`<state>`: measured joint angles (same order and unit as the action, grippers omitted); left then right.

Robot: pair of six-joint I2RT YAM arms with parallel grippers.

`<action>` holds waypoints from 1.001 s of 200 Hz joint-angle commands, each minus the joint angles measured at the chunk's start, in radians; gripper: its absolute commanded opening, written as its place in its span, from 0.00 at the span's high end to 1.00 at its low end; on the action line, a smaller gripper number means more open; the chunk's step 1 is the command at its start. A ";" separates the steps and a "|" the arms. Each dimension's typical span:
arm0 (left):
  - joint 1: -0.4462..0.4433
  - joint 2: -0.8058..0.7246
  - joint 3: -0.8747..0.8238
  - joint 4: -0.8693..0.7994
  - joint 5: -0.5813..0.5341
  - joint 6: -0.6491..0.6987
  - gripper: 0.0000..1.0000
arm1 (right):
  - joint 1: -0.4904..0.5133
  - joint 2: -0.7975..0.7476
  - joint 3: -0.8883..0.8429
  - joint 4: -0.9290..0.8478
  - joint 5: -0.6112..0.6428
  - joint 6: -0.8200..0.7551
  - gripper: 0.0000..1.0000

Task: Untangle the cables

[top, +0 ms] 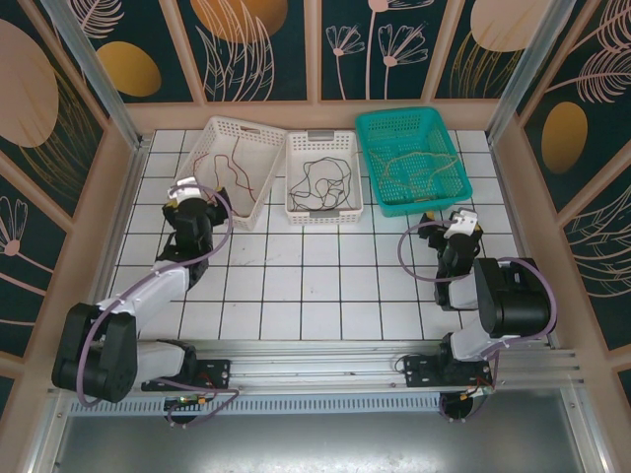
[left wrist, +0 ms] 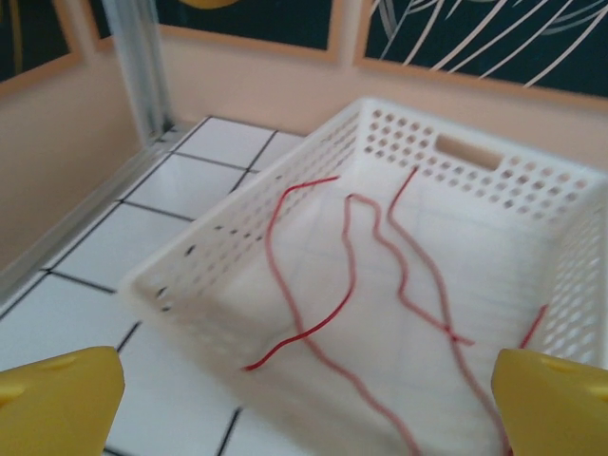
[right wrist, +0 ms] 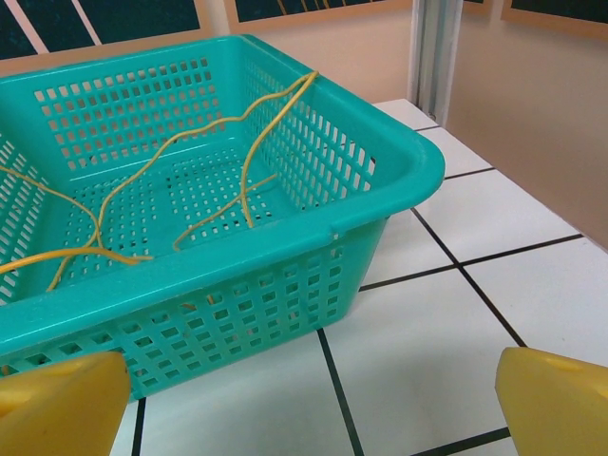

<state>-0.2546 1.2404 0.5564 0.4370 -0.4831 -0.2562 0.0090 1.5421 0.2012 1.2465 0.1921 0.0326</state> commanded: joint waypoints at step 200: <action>0.118 0.124 -0.282 0.596 0.042 0.203 0.01 | -0.002 -0.001 0.008 0.050 -0.002 0.014 0.01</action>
<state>-0.1455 1.3548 0.2829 0.8993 -0.4789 -0.0254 0.0090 1.5421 0.2012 1.2469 0.1921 0.0326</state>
